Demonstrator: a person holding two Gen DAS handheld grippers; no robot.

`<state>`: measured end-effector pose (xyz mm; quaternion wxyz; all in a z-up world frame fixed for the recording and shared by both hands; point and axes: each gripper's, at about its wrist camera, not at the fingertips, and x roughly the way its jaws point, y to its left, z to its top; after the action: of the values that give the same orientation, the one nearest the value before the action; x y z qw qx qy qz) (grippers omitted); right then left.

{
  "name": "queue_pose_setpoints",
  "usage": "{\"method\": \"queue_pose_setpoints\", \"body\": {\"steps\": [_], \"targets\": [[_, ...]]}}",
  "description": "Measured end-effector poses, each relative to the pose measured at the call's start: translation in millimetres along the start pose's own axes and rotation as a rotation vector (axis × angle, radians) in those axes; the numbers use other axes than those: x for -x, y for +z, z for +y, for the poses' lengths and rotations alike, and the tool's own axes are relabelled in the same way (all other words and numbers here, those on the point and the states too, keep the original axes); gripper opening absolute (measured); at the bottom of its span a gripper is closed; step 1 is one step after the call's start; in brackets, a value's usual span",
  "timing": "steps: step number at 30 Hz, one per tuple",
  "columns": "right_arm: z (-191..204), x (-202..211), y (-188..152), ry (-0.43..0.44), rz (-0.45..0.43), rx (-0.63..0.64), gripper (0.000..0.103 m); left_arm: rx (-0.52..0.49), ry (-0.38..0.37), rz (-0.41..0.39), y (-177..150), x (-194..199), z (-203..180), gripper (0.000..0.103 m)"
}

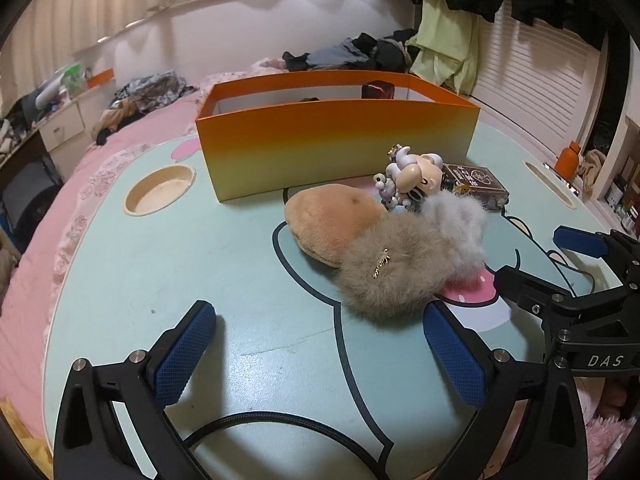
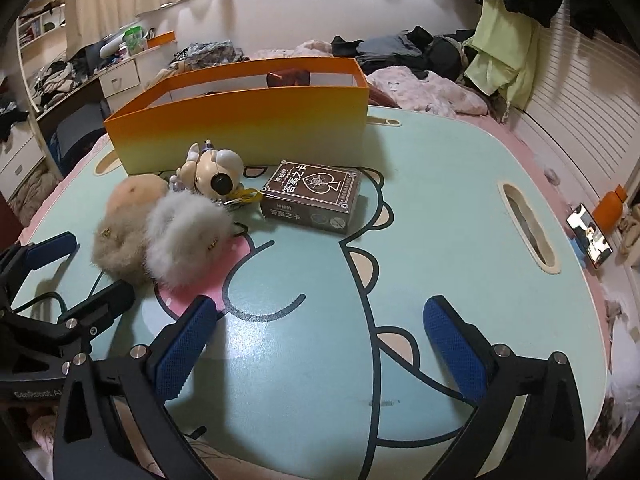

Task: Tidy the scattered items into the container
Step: 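Pull both open tools back from the box to the table, then grasp the brown fluffy pompom with the left tool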

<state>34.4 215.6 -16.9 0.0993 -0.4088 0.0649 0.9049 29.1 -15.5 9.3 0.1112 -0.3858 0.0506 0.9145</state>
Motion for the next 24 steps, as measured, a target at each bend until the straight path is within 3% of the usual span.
{"method": "queue_pose_setpoints", "body": {"steps": [8,11,14,17,21,24], "targets": [[1,1,0,0.000,-0.001,0.000,0.103,0.005,-0.006,-0.005,0,1,-1,0.103],[1,1,0,0.000,-0.001,-0.001,0.103,0.047,-0.071,-0.022,2,6,4,0.103],[2,1,0,-0.001,-0.002,-0.002,0.103,0.094,-0.155,-0.093,7,19,12,0.100],[2,1,0,-0.001,-0.002,-0.001,0.103,0.098,-0.200,-0.137,17,24,11,0.080],[2,1,0,-0.001,-0.002,-0.001,0.103,0.087,-0.238,-0.115,29,13,5,0.055],[2,1,0,-0.001,-0.001,-0.001,0.103,0.069,-0.259,-0.096,35,4,-4,0.052]]}}
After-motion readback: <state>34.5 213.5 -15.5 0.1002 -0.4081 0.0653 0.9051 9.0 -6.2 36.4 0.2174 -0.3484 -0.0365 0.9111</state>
